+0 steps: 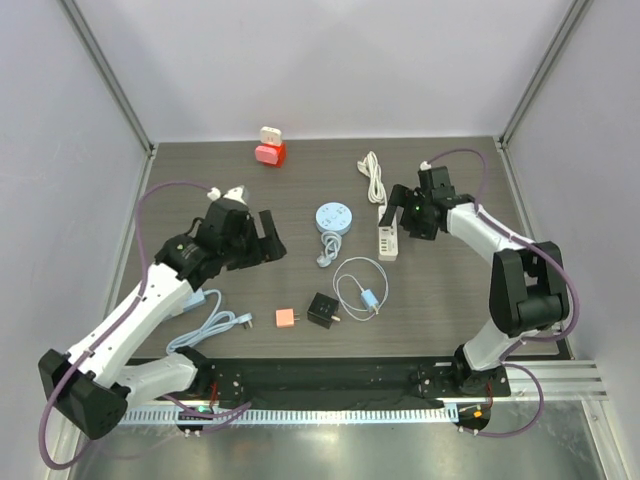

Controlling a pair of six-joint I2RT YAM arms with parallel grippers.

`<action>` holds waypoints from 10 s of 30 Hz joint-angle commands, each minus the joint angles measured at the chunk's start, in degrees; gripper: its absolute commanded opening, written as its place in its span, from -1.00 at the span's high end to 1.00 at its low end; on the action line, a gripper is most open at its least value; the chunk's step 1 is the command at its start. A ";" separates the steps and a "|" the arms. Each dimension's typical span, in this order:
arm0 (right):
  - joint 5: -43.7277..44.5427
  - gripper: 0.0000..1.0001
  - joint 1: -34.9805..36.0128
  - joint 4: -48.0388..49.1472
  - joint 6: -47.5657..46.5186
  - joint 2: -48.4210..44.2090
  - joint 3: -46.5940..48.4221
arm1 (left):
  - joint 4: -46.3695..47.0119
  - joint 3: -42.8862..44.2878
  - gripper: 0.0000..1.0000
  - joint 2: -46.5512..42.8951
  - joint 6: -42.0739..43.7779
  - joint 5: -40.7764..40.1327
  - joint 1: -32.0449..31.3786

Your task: Pull the plug off the socket

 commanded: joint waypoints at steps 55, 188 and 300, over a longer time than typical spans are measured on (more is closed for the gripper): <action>-17.57 -0.22 51.75 19.01 14.85 45.00 44.29 | -36.81 2.44 -0.79 -33.67 -14.69 -27.04 6.98; -35.66 0.98 37.08 41.58 22.65 44.04 25.84 | -23.55 5.17 -0.47 -6.69 3.42 -22.55 6.98; -40.85 0.98 35.41 7.83 3.15 48.35 47.20 | -4.47 -6.09 -0.17 7.38 19.32 2.94 24.55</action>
